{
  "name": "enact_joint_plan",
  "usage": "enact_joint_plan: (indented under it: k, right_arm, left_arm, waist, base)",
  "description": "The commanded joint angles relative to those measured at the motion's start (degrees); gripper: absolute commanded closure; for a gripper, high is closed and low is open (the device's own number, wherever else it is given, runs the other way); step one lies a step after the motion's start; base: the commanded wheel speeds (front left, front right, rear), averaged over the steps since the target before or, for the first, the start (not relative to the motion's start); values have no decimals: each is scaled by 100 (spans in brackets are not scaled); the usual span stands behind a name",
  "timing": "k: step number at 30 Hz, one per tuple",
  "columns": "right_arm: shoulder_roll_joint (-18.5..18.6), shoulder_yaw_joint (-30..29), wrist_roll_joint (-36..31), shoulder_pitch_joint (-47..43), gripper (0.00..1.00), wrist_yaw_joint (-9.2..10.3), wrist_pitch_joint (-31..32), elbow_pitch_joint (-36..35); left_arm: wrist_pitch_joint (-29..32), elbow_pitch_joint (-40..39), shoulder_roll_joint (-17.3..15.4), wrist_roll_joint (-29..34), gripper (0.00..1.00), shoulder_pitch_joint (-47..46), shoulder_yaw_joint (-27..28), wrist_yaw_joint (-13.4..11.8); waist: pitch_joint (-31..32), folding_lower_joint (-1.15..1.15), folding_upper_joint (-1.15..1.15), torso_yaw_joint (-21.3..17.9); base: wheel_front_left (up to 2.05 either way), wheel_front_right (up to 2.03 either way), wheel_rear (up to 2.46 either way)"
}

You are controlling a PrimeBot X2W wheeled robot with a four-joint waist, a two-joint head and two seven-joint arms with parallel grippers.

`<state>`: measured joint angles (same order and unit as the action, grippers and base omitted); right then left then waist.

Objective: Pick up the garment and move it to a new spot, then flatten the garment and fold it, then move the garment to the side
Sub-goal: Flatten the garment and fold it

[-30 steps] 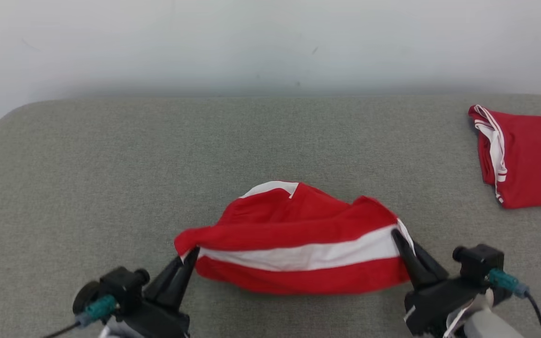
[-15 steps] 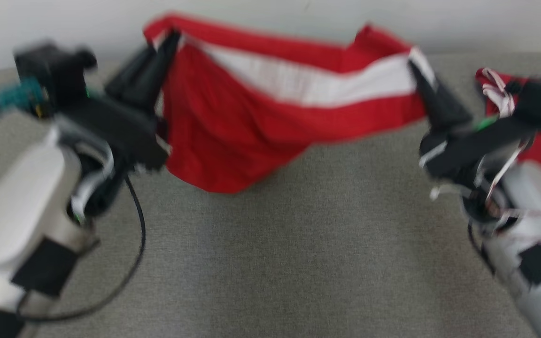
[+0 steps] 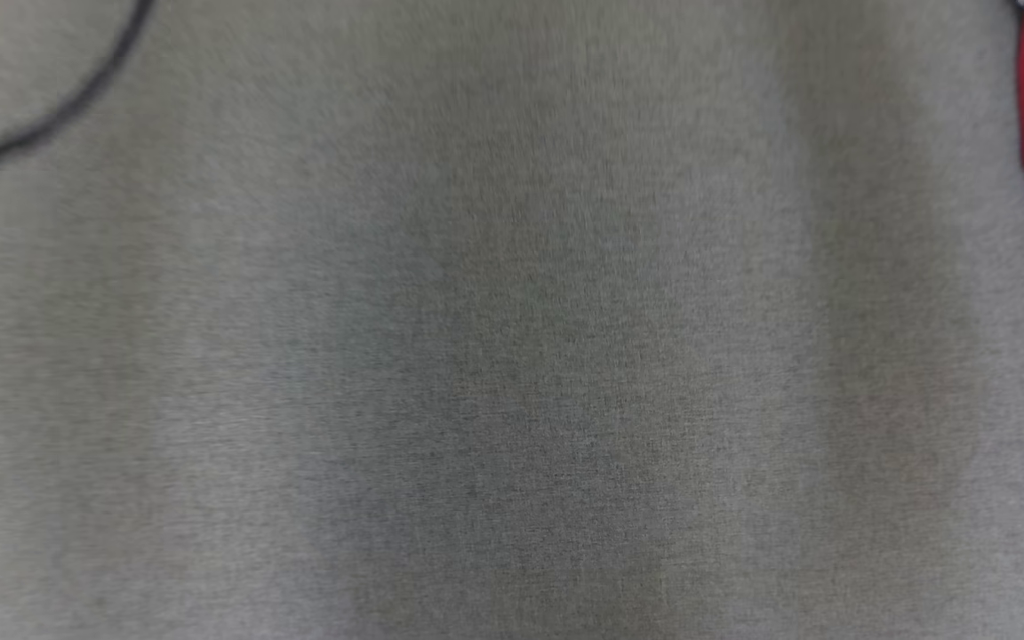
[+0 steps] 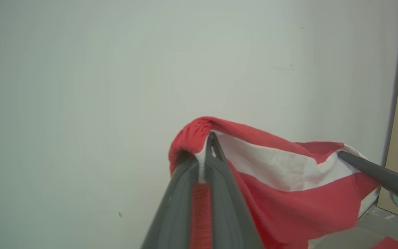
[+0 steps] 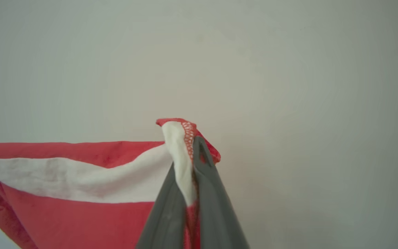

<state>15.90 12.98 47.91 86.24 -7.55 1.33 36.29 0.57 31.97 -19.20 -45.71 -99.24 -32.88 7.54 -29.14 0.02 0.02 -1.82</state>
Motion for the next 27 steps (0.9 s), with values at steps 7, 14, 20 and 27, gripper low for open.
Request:
enact_joint_plan:
  k: [7, 14, 20, 27]
  right_arm:
    - [-71, -22, -329, 936, 100, 15, -409, 846]
    - [-65, 287, -193, 685, 100, 15, -594, 1156]
    - [151, 748, 101, -314, 100, 15, -799, 855]
    - [732, 1302, 526, -2272, 100, 15, -1090, -129]
  left_arm:
    - [-395, 783, 108, -156, 100, -831, -401, -14]
    - [-824, 971, 16, -641, 100, -373, -839, -14]
    - [-1373, 548, -250, -916, 100, 868, -1223, -14]
    - [-1581, -585, -561, -864, 100, 3228, -819, -234]
  waist:
    - [-928, -2, -2, -207]
    - [-1091, -2, -2, -156]
    - [-756, -2, -2, -75]
    - [-18, -2, -2, 10]
  base:
    - [0, 0, 0]
    - [0, 0, 0]
    - [0, 0, 0]
    - [0, 0, 0]
